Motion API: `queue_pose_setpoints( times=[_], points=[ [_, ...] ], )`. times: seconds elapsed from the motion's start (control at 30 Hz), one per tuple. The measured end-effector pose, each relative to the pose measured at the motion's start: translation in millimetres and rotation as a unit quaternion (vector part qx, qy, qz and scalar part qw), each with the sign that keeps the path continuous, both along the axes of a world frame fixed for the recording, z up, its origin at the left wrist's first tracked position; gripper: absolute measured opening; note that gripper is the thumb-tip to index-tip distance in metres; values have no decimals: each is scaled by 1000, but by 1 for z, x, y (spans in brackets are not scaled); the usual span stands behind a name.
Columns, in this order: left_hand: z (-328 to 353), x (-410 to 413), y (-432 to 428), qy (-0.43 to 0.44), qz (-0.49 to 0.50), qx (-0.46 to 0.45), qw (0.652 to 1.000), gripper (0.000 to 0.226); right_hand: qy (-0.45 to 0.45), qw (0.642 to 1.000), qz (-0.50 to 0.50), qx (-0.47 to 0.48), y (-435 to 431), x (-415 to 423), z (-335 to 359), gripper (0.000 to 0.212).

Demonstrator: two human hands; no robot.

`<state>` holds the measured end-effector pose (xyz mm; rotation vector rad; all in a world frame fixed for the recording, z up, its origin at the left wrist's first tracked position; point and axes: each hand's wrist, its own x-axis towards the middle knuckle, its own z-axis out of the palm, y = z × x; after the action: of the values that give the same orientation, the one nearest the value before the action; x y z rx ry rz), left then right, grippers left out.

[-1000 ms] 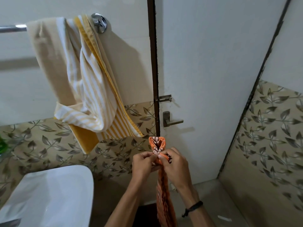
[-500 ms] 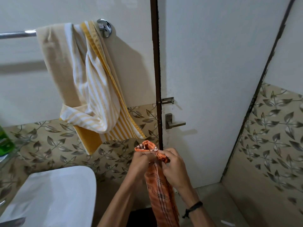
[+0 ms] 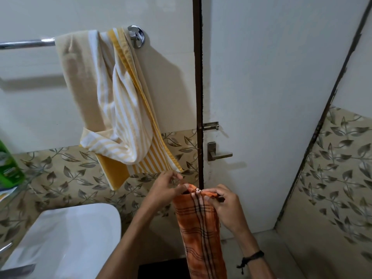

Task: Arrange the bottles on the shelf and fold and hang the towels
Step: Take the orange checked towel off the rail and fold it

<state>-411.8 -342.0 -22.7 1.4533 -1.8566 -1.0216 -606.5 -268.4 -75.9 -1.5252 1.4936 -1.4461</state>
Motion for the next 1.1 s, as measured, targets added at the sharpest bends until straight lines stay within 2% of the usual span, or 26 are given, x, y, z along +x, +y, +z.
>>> queue_pose_setpoints(
  times=[0.07,0.17,0.27,0.5,0.67,0.73,0.8,0.9,1.03,1.1],
  points=[
    [-3,-6,-7,-51,-31,43,997,26,4,1000,6,-4,0,1,1,26],
    [-7,-18,-11,-160,-74,65,982,30,24,999,26,-2,1,1,2,22],
    [-10,-27,-10,-273,-69,-14,959,24,60,997,56,-1,4,0,3,18],
    [-2,-26,-20,-234,-18,-48,971,24,96,995,11,-7,10,-32,2,18],
    [7,-34,-17,-307,-112,-75,942,19,98,995,-6,-15,7,-34,4,15],
    [8,-35,-16,-312,-102,-87,941,14,92,996,-16,-17,6,-34,2,17],
    [9,-32,-20,-288,-72,-74,952,16,88,995,-46,-12,3,-36,1,19],
    [15,-29,-22,-235,-76,-33,968,25,95,992,-86,-6,0,-36,1,20],
    [25,-32,-21,-171,-85,-9,982,32,81,994,-70,3,-2,-33,6,19],
    [29,-26,-25,-104,-60,-12,993,28,53,996,-78,-1,-4,-32,8,19]
  ],
)
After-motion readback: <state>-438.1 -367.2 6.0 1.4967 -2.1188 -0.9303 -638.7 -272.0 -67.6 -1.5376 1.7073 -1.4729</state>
